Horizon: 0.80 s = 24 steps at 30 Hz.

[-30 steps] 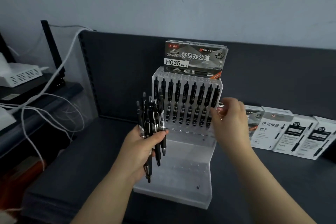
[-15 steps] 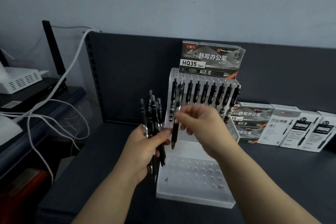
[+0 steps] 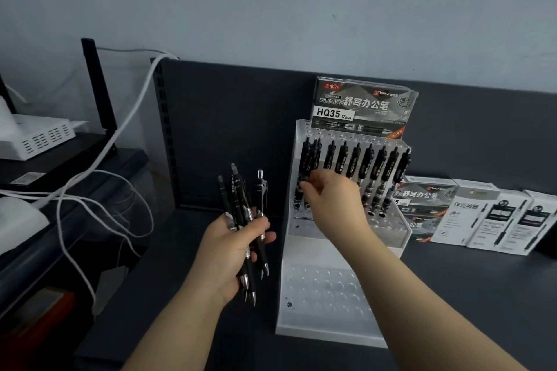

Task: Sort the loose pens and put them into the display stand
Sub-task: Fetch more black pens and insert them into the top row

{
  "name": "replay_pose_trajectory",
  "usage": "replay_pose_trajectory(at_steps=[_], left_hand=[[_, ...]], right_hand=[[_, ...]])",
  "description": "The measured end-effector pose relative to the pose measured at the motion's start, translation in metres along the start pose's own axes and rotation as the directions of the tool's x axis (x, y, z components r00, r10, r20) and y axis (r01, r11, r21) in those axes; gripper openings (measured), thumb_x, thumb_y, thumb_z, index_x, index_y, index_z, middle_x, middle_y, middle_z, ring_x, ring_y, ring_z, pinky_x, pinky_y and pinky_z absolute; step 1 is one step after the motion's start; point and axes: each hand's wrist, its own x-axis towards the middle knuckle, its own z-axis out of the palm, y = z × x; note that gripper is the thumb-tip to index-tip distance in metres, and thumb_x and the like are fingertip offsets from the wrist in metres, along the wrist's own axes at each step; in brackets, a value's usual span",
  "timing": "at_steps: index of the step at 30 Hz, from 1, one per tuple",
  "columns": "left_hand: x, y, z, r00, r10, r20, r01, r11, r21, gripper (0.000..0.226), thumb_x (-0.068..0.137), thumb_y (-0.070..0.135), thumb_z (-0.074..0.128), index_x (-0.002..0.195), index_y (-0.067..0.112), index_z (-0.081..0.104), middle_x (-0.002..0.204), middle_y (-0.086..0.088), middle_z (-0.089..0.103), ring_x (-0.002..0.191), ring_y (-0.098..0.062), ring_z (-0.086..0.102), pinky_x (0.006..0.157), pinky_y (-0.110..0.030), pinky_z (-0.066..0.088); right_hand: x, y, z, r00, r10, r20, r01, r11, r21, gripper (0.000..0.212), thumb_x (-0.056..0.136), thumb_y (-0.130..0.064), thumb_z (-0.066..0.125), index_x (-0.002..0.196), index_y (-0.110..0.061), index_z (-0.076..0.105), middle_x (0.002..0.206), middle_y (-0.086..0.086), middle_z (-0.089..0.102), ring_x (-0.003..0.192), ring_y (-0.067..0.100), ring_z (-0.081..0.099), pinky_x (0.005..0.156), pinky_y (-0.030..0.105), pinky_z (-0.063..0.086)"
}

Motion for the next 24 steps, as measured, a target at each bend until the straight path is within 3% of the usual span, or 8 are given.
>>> replay_pose_trajectory(at_steps=[7, 13, 17, 21, 24], left_hand=[[0.001, 0.001, 0.001, 1.000, 0.030, -0.007, -0.030, 1.000, 0.004, 0.009, 0.083, 0.011, 0.067, 0.092, 0.012, 0.066, 0.082, -0.001, 0.075, 0.072, -0.011, 0.071, 0.066, -0.030, 0.046], [0.002, 0.003, 0.002, 0.999, 0.039, -0.003, -0.039, 0.999, 0.008, 0.007, 0.082, 0.011, 0.068, 0.089, 0.013, 0.067, 0.081, 0.000, 0.075, 0.076, -0.014, 0.070, 0.075, -0.039, 0.048], [0.001, 0.004, 0.003, 0.999, 0.040, 0.031, -0.040, 0.999, 0.004, 0.011, 0.081, 0.011, 0.069, 0.092, 0.010, 0.068, 0.083, -0.002, 0.075, 0.078, -0.016, 0.070, 0.081, -0.043, 0.049], [-0.001, 0.005, 0.009, 0.994, 0.047, 0.103, -0.049, 0.999, 0.011, 0.010, 0.081, 0.013, 0.068, 0.091, 0.012, 0.071, 0.079, -0.007, 0.073, 0.077, -0.021, 0.068, 0.067, -0.036, 0.047], [0.000, 0.005, 0.010, 0.992, 0.022, 0.122, -0.021, 1.000, -0.011, 0.007, 0.082, 0.011, 0.067, 0.088, 0.013, 0.070, 0.082, -0.006, 0.074, 0.077, -0.020, 0.069, 0.064, -0.032, 0.049]], right_hand=[[0.002, -0.003, 0.002, 0.998, -0.022, 0.052, 0.025, 0.999, -0.048, 0.022, 0.095, -0.018, 0.051, 0.110, -0.008, 0.064, 0.088, 0.008, 0.070, 0.075, 0.020, 0.062, 0.070, 0.029, 0.051], [0.002, -0.005, 0.001, 0.998, 0.008, 0.066, -0.001, 0.995, -0.099, 0.021, 0.094, -0.020, 0.053, 0.106, -0.008, 0.066, 0.088, 0.006, 0.070, 0.079, 0.021, 0.064, 0.068, 0.025, 0.048], [-0.017, -0.013, -0.005, 1.000, 0.021, -0.016, -0.019, 0.990, 0.138, 0.015, 0.088, -0.027, 0.063, 0.096, -0.015, 0.067, 0.075, -0.010, 0.064, 0.068, 0.003, 0.058, 0.060, 0.014, 0.045], [-0.034, -0.027, -0.002, 0.965, 0.033, 0.261, -0.122, 0.935, 0.333, 0.016, 0.085, -0.028, 0.066, 0.079, -0.013, 0.069, 0.062, -0.002, 0.064, 0.053, 0.007, 0.053, 0.056, 0.024, 0.047], [-0.031, -0.026, -0.010, 0.944, 0.084, 0.318, -0.235, 0.848, 0.474, 0.018, 0.086, -0.021, 0.064, 0.072, -0.010, 0.067, 0.055, -0.005, 0.058, 0.048, 0.007, 0.047, 0.049, 0.020, 0.040]])
